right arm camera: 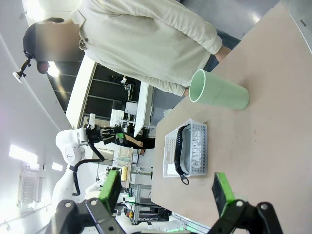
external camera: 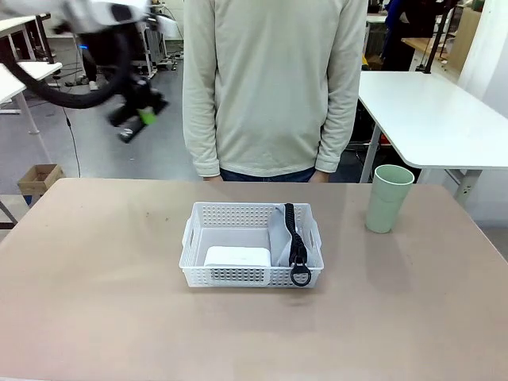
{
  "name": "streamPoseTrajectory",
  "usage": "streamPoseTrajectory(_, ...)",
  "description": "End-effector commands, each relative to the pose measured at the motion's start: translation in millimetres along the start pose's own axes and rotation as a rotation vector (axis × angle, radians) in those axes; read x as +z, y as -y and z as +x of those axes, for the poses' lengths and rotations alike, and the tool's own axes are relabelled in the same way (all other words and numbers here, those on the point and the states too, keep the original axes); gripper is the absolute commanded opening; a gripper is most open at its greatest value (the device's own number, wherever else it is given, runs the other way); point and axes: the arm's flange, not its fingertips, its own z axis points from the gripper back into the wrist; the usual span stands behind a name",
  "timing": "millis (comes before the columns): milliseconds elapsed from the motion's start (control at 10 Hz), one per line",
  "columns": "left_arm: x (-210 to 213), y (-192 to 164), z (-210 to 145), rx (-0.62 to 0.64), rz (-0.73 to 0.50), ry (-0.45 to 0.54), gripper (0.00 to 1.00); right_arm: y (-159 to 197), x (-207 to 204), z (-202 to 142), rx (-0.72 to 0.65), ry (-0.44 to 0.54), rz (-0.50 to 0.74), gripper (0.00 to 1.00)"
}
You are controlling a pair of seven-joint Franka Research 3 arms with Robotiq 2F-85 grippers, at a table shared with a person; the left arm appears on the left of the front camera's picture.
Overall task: Efficiently arrange items inside the basket to fit them all.
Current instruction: Pick up the Stapler and place it inside the Organizing basket.
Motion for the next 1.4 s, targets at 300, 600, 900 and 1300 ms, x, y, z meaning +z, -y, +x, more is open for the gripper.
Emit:
streamPoseTrajectory(300, -87.2, 90.2, 60.0, -0.248, -0.193, -0.041, 0.36, 0.3, -0.9, 1.0, 0.027, 0.012, 0.024, 1.0)
streamPoseTrajectory(600, -151.4, 141.1, 52.5, -0.256, -0.176, -0.09, 0.36, 0.3, -0.9, 1.0, 0.027, 0.012, 0.024, 1.0)
streamPoseTrajectory(900, -188.4, 167.2, 38.6, -0.297, -0.18, -0.131, 0.36, 0.3, -0.9, 1.0, 0.027, 0.012, 0.024, 1.0)
streamPoseTrajectory(1300, -189.4, 162.2, 42.7, -0.296, -0.2, -0.113, 0.36, 0.3, -0.9, 1.0, 0.027, 0.012, 0.024, 1.0)
